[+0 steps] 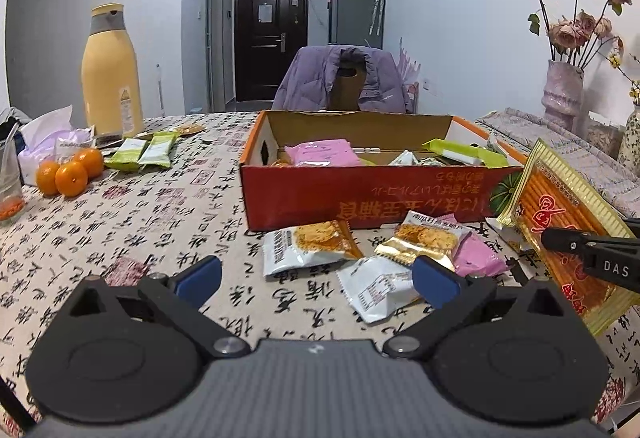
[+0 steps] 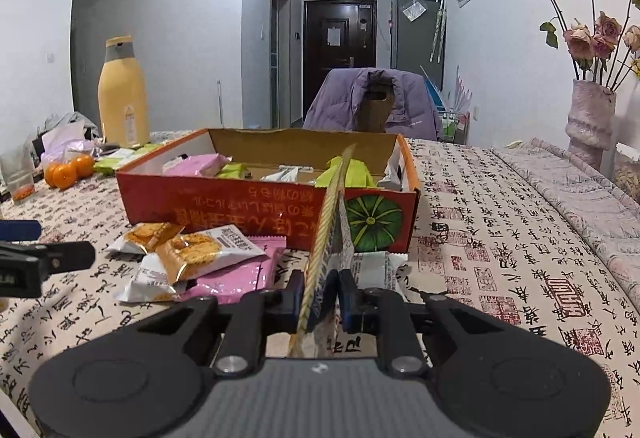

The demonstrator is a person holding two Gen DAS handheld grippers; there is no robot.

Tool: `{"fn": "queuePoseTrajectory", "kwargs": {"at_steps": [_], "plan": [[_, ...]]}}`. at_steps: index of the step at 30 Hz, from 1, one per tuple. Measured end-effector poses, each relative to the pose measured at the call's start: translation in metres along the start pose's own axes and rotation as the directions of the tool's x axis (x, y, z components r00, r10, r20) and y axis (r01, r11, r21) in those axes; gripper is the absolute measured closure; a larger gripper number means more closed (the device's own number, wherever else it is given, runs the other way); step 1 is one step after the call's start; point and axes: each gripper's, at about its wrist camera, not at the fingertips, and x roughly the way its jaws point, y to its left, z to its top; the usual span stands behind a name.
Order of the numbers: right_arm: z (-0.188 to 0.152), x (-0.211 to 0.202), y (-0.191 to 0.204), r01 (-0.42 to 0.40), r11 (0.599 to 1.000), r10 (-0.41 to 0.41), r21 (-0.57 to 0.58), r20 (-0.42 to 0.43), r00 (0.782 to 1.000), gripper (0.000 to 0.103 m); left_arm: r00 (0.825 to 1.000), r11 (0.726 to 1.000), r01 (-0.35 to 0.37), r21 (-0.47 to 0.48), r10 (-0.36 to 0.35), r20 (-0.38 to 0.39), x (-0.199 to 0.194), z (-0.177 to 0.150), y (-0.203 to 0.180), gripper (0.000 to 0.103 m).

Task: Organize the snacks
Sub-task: 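Grasp the oat crisp cookie packet with the left gripper while the right holds its packet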

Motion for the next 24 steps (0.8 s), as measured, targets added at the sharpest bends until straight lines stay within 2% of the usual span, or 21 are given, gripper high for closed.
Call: {"fn": "queuePoseTrajectory", "kwargs": {"at_steps": [19, 24], "plan": [[0.000, -0.001, -0.048, -0.037, 0.982, 0.022, 0.184, 0.079, 0.997, 0.086, 0.997, 0.989, 0.071, 0.129, -0.065, -0.049, 0.053, 0.017, -0.065, 0.000], [-0.001, 0.002, -0.056, -0.044, 0.978, 0.027, 0.205, 0.084, 0.996, 0.086, 0.994, 0.987, 0.085, 0.138, -0.074, -0.081, 0.070, 0.018, -0.074, 0.004]]}}
